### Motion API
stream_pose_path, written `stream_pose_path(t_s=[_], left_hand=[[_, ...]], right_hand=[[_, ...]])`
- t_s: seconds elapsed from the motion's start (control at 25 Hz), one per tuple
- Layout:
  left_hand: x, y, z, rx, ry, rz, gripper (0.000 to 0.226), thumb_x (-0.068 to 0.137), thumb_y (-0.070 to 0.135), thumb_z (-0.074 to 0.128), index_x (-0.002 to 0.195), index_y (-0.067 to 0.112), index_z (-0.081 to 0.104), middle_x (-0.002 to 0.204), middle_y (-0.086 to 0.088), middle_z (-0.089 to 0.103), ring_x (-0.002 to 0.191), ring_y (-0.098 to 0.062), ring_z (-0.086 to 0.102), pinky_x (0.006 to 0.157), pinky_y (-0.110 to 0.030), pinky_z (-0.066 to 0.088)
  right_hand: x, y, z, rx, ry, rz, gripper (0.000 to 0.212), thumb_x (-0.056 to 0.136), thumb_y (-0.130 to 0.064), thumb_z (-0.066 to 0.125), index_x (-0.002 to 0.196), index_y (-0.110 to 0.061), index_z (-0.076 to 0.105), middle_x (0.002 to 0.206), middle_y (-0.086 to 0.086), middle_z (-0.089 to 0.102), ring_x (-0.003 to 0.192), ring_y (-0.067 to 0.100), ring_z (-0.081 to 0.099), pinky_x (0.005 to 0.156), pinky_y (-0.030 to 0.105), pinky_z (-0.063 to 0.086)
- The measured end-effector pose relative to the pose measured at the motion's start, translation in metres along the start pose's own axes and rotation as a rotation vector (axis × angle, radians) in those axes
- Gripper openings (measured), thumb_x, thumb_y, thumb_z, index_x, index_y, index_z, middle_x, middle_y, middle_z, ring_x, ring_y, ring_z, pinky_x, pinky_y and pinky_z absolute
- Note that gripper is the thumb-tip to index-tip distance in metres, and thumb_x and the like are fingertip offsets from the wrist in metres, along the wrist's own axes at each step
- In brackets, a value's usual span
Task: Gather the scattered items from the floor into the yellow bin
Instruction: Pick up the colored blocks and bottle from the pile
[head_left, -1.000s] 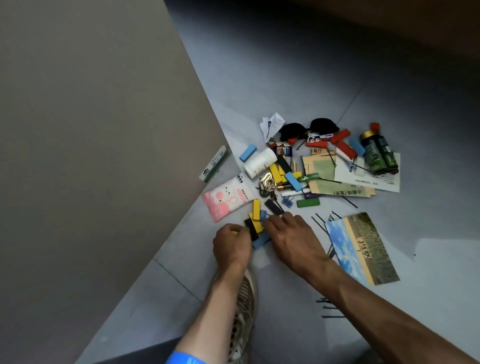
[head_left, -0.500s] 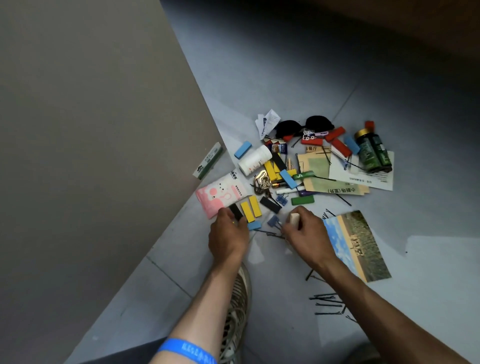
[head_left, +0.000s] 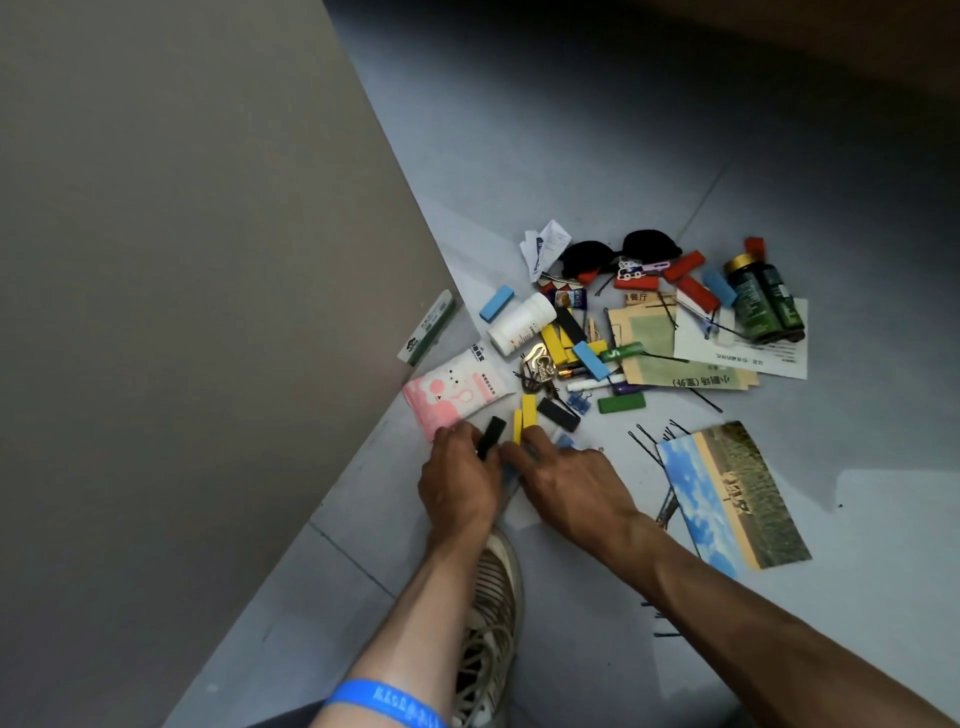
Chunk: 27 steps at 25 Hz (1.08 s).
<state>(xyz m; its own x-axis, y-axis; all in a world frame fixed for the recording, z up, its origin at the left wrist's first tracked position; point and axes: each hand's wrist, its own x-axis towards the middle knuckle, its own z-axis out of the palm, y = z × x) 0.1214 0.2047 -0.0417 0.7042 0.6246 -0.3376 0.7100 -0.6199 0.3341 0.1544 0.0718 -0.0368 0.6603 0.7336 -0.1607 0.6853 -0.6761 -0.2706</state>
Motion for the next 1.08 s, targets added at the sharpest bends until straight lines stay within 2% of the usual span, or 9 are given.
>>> stream_pose_path(t_s=[0.12,0.24,0.32,0.4,0.52,0.64,0.76,0.84,1.08], left_hand=[[0.006,-0.005,-0.008,-0.098,-0.058,-0.11,0.021,0.073,0.037,0.073,0.08,0.021,0.062,0.084,0.002,0.068,0.079,-0.021,0.064,0.06,-0.025,0.039],[0.003,-0.001,-0.008,-0.755,-0.13,-0.338,0.014,0.08,0.019,0.067,0.093,0.018,0.068,0.077,-0.007,0.07,0.047,-0.013,0.052,0.046,-0.022,0.035],[-0.004,0.004,-0.014,-1.205,-0.279,-0.448,0.023,0.087,0.012,0.051,0.103,0.016,0.067,0.066,-0.013,0.066,0.034,-0.013,0.037,0.038,-0.017,0.028],[-0.004,0.008,-0.018,-1.475,-0.449,-0.535,0.029,0.08,0.012,0.046,0.101,0.013,0.066,0.061,-0.012,0.06,0.035,-0.015,0.038,0.037,-0.014,0.027],[-0.003,0.018,-0.021,-1.486,-0.509,-0.596,0.01,0.074,0.015,0.056,0.083,0.014,0.062,0.06,-0.01,0.061,0.043,-0.021,0.054,0.038,-0.016,0.031],[-0.001,0.023,-0.011,-1.092,-0.364,-0.52,0.01,0.085,0.007,0.062,0.078,0.013,0.057,0.062,-0.008,0.063,0.042,-0.019,0.06,0.039,-0.019,0.037],[0.001,0.02,0.001,-0.524,-0.149,-0.34,0.026,0.078,0.037,0.076,0.073,0.018,0.058,0.072,0.002,0.067,0.058,-0.021,0.067,0.057,-0.028,0.05],[0.002,0.019,0.006,-0.269,-0.067,-0.222,0.039,0.069,0.052,0.078,0.071,0.02,0.056,0.07,0.006,0.063,0.065,-0.019,0.062,0.061,-0.028,0.044],[-0.002,0.023,0.008,-0.245,-0.124,-0.062,0.02,0.073,0.026,0.076,0.078,0.019,0.058,0.074,0.008,0.062,0.068,-0.013,0.059,0.062,-0.027,0.048]], right_hand=[[0.004,0.001,0.004,-0.127,0.03,-0.061,0.026,0.074,-0.014,0.073,0.099,-0.018,0.067,0.099,0.007,0.064,0.046,0.023,0.059,0.037,0.029,0.041],[-0.001,0.006,0.009,0.083,0.054,0.059,0.018,0.078,-0.026,0.067,0.095,-0.019,0.068,0.105,0.004,0.06,0.063,0.026,0.065,0.049,0.033,0.046],[-0.011,0.011,0.003,0.54,0.101,0.299,0.021,0.075,-0.033,0.065,0.093,-0.023,0.069,0.105,-0.004,0.062,0.078,0.018,0.064,0.061,0.031,0.05],[-0.022,0.024,-0.006,1.248,0.169,0.59,0.012,0.069,-0.025,0.062,0.08,-0.024,0.064,0.091,-0.003,0.068,0.063,0.015,0.057,0.05,0.027,0.044],[-0.032,0.045,-0.02,1.816,0.182,0.852,0.013,0.062,-0.014,0.053,0.074,-0.018,0.051,0.068,0.01,0.057,0.04,0.014,0.03,0.044,0.021,0.019],[-0.026,0.063,-0.02,1.097,0.162,0.815,0.016,0.086,-0.036,0.061,0.082,-0.02,0.06,0.075,-0.001,0.059,0.056,0.011,0.052,0.052,0.027,0.037],[-0.017,0.078,-0.013,0.267,0.127,0.485,0.023,0.098,-0.034,0.05,0.116,-0.02,0.049,0.099,0.0,0.06,0.07,0.019,0.059,0.059,0.031,0.048],[-0.015,0.083,-0.009,0.089,0.026,0.412,0.041,0.096,-0.021,0.053,0.132,-0.02,0.033,0.113,0.008,0.056,0.069,0.023,0.059,0.053,0.034,0.049],[-0.019,0.081,0.0,0.04,0.041,0.446,0.048,0.092,-0.013,0.056,0.135,-0.016,0.036,0.12,0.01,0.053,0.071,0.026,0.062,0.049,0.032,0.042]])
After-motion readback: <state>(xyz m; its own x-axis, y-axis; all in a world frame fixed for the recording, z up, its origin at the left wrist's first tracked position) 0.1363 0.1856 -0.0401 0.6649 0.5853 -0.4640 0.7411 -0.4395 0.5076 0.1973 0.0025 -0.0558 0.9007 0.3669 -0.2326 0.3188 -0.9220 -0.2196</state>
